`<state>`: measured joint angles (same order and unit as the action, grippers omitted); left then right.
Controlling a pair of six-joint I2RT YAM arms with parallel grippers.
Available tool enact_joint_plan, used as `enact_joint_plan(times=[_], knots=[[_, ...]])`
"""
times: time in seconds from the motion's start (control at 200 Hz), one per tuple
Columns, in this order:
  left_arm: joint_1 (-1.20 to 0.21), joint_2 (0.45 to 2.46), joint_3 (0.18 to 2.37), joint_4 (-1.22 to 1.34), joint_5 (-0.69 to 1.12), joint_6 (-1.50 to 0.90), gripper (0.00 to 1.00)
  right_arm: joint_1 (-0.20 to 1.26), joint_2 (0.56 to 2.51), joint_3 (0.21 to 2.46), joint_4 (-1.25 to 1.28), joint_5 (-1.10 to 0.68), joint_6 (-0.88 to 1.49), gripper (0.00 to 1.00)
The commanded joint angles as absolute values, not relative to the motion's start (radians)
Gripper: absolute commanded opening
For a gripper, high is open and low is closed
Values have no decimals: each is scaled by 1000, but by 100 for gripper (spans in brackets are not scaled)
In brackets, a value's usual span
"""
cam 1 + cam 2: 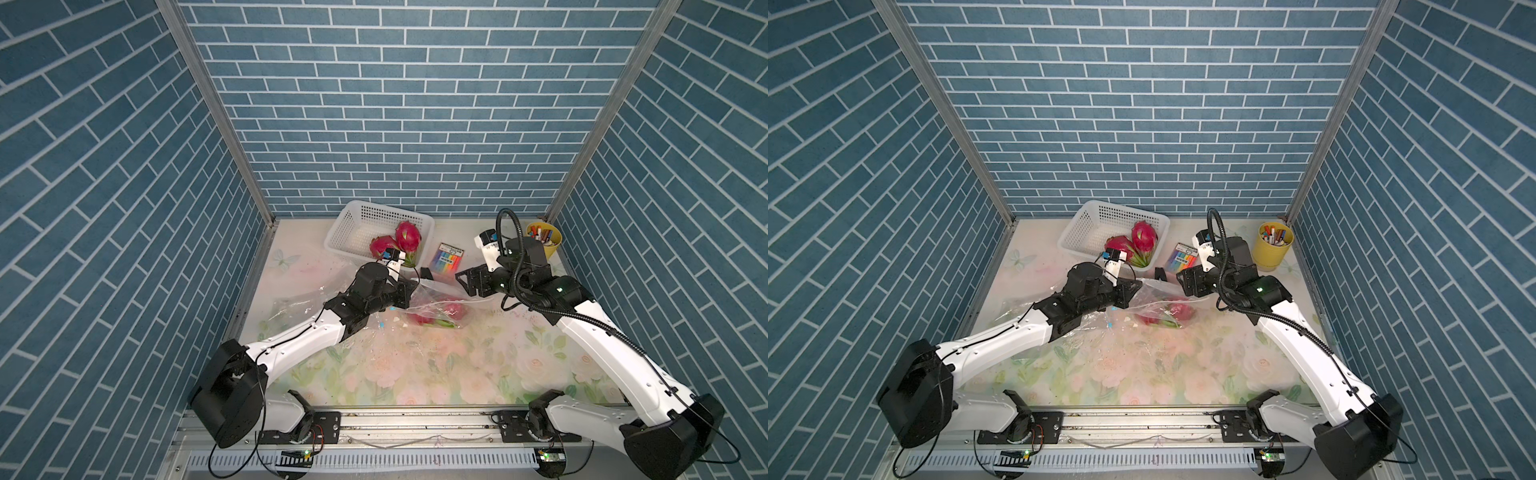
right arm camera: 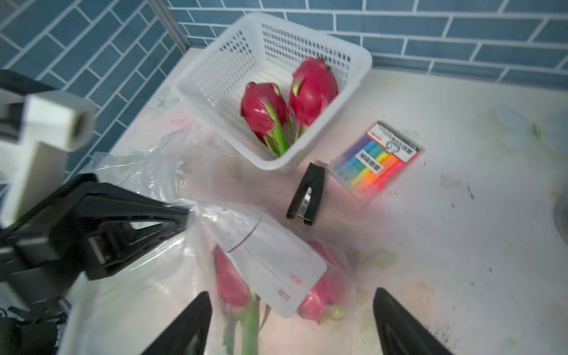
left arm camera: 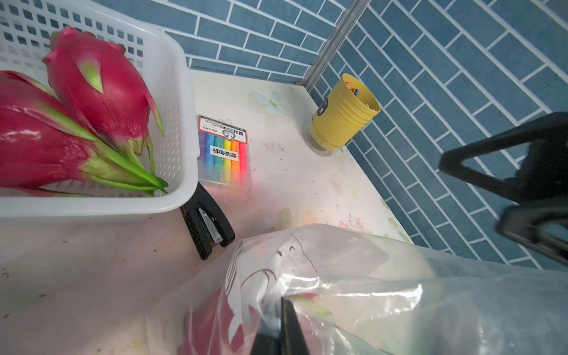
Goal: Open the zip-top bag and take out the dragon fruit
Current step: Pick up the zipper food storage bag at the center of the board.
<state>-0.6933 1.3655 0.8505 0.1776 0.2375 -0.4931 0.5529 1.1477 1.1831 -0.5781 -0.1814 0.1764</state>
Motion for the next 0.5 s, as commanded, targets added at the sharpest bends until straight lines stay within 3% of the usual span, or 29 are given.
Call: enact_joint_plan(times=[0.0, 0.22, 0.495], knots=[[-683, 1375, 891, 157, 260, -452, 5, 609, 1150, 1268, -683, -196, 46, 80], [-662, 1377, 910, 136, 271, -425, 7, 701, 1233, 1405, -806, -203, -58, 77], [-615, 1390, 929, 132, 290, -394, 9, 760, 1323, 1387, -813, -237, -97, 78]])
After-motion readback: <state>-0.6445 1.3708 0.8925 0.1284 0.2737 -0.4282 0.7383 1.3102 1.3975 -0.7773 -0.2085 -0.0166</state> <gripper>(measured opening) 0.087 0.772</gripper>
